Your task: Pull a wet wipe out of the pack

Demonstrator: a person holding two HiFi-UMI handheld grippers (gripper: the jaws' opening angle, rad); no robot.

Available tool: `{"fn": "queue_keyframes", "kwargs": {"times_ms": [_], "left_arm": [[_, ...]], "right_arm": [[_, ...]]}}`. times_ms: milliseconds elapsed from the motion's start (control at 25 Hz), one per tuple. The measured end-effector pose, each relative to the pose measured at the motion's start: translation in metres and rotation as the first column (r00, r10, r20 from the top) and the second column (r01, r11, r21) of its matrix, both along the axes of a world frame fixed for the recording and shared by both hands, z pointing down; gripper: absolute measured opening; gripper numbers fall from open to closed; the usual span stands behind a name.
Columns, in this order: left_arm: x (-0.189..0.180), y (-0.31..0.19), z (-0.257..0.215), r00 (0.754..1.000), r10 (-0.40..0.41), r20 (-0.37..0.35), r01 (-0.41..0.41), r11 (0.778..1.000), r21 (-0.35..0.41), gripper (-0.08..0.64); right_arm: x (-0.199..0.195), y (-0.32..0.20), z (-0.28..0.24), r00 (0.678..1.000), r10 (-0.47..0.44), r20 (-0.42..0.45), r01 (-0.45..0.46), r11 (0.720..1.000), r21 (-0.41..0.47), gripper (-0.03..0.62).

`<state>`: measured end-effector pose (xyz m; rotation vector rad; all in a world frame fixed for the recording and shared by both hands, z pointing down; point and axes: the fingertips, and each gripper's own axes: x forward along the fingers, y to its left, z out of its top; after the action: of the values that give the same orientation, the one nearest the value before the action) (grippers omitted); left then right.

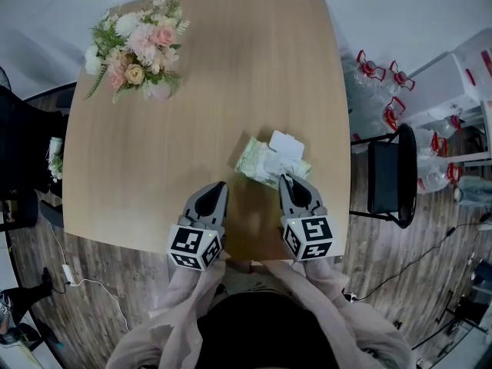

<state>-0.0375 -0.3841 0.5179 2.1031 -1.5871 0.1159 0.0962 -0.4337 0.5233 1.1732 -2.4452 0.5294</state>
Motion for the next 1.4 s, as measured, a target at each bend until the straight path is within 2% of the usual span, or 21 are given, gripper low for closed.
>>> {"fn": "queue_keyframes", "kwargs": {"times_ms": [1400], "left_arm": [[0.009,0.011,-0.013,0.999,0.033,0.015,-0.033,0.999,0.029,0.011]], "right_arm": [[0.012,0.023,-0.007,1.0,0.021,0.009,-0.021,1.0,0.011,0.021]]}}
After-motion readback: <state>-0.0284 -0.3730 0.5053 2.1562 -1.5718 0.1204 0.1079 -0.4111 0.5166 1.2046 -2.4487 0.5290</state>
